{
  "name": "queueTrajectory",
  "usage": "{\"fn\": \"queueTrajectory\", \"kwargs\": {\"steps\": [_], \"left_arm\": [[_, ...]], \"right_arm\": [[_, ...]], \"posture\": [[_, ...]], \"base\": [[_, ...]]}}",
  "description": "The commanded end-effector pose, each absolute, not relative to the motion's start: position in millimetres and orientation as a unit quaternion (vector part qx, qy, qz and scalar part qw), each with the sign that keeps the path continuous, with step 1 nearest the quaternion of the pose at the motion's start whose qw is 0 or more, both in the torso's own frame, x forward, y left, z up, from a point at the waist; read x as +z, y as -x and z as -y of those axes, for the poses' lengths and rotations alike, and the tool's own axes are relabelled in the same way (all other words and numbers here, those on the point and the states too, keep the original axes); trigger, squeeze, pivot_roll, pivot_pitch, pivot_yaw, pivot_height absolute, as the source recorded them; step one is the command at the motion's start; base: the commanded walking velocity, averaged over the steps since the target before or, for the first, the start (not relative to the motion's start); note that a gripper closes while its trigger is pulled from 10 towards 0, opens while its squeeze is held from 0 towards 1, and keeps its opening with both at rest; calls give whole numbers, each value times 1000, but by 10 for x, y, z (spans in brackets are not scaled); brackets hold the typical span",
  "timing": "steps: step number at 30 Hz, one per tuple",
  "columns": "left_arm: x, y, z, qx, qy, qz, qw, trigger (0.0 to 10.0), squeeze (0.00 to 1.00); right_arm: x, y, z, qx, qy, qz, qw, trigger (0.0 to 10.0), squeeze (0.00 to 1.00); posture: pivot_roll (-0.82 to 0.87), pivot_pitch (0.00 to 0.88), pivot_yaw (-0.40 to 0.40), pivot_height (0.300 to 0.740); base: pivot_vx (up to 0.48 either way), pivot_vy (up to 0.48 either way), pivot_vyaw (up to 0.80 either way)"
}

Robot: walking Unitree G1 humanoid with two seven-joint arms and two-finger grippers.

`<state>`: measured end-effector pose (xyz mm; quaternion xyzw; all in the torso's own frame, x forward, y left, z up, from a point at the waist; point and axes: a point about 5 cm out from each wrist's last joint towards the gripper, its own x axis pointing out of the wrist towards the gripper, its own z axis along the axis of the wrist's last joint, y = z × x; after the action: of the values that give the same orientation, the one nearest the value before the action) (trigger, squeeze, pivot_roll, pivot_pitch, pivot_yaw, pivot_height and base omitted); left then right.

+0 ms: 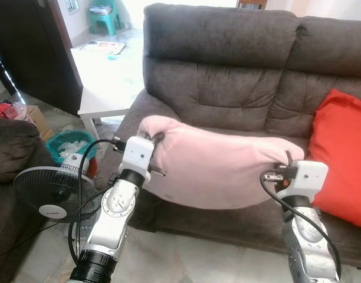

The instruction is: Move the pillow to the sofa from floor

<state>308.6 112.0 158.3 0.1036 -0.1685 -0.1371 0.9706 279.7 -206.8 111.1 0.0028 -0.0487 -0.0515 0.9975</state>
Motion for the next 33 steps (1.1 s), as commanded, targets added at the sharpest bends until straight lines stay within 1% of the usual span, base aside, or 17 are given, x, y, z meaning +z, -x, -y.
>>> {"fn": "queueTrajectory", "kwargs": {"steps": [1,12,19,25,29,33], "left_arm": [[1749,-3096,-1141,-132,-109,207,963,10000,0],[1763,-3129,-1193,-120,-127,203,963,10000,0],[1725,-3118,-1210,-118,-132,195,965,10000,0],[1713,-3147,-1324,-103,-139,189,967,10000,0],[1722,-3166,-1339,-103,-149,190,965,10000,0],[1739,-3201,-1417,-91,-152,189,966,10000,0]], "right_arm": [[1324,-2819,2113,-62,-1,100,993,10000,0],[1383,-2840,2154,-71,17,107,992,10000,0],[1356,-2851,2118,-64,20,101,993,10000,0],[1348,-2867,2060,-52,20,99,994,10000,0],[1340,-2876,2053,-49,24,96,994,10000,0],[1343,-2877,2056,-50,24,97,994,10000,0]], "posture": [[51,0,-37,740],[52,2,-43,740],[54,12,-42,740],[55,18,-41,740],[56,24,-39,740],[55,26,-37,740]], "base": [[0,0,0],[0,0,0],[0,0,0],[0,0,0],[0,0,0],[0,0,0]]}}
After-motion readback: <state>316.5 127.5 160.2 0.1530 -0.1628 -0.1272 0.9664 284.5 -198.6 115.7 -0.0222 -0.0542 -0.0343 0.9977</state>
